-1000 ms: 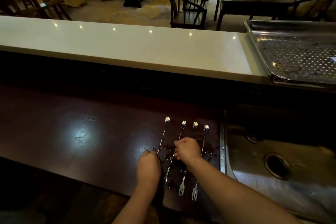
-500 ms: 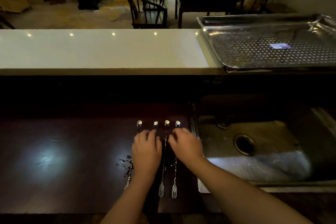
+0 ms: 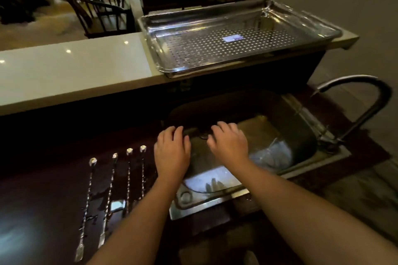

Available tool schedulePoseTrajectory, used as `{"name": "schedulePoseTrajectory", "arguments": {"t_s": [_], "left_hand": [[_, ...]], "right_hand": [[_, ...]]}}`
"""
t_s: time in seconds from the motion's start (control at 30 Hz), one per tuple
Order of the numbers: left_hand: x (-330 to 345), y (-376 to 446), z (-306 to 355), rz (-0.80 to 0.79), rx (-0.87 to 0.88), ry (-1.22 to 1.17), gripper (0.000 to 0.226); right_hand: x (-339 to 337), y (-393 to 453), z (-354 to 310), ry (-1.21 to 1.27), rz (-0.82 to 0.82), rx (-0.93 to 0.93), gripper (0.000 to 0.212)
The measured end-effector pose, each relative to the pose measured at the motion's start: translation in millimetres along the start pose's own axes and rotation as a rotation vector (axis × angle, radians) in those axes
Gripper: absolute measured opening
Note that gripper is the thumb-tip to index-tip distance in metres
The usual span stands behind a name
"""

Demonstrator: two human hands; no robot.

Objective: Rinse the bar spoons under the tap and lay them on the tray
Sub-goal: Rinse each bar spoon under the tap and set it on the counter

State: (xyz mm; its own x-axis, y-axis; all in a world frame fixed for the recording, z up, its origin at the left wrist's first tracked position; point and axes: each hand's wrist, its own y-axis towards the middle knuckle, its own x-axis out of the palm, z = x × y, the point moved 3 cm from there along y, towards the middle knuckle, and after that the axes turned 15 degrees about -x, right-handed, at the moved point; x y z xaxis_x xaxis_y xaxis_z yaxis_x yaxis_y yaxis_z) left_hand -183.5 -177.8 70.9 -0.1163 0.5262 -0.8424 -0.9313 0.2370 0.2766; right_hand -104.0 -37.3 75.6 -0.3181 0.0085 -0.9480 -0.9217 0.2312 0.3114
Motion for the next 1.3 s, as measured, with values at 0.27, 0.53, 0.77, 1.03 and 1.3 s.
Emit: {"name": "schedulePoseTrajectory", "arguments": {"t_s": [0.27, 0.53, 0.77, 1.03, 1.3], "left_hand": [[62, -42, 107, -0.119, 0.084, 0.005, 0.037], [121, -76, 169, -0.198, 0.036, -0.049, 0.035], [160, -98, 191, -0.26, 0.026, -0.028, 0.034], [181, -108, 190, -0.312, -0.011, 0.025, 0.035], [185, -109, 189, -0.274, 0.0, 0.032, 0.031]], "right_hand": [[-12, -56, 121, -0.025, -0.086, 0.146, 0.039], [-17, -102, 210, -0.008, -0.083, 0.329, 0.037], [-21, -117, 262, 0.015, -0.084, 0.436, 0.044], [-20, -116, 273, 0.056, -0.086, 0.476, 0.055], [-23, -109, 282, 0.067, -0.088, 0.536, 0.045]]}}
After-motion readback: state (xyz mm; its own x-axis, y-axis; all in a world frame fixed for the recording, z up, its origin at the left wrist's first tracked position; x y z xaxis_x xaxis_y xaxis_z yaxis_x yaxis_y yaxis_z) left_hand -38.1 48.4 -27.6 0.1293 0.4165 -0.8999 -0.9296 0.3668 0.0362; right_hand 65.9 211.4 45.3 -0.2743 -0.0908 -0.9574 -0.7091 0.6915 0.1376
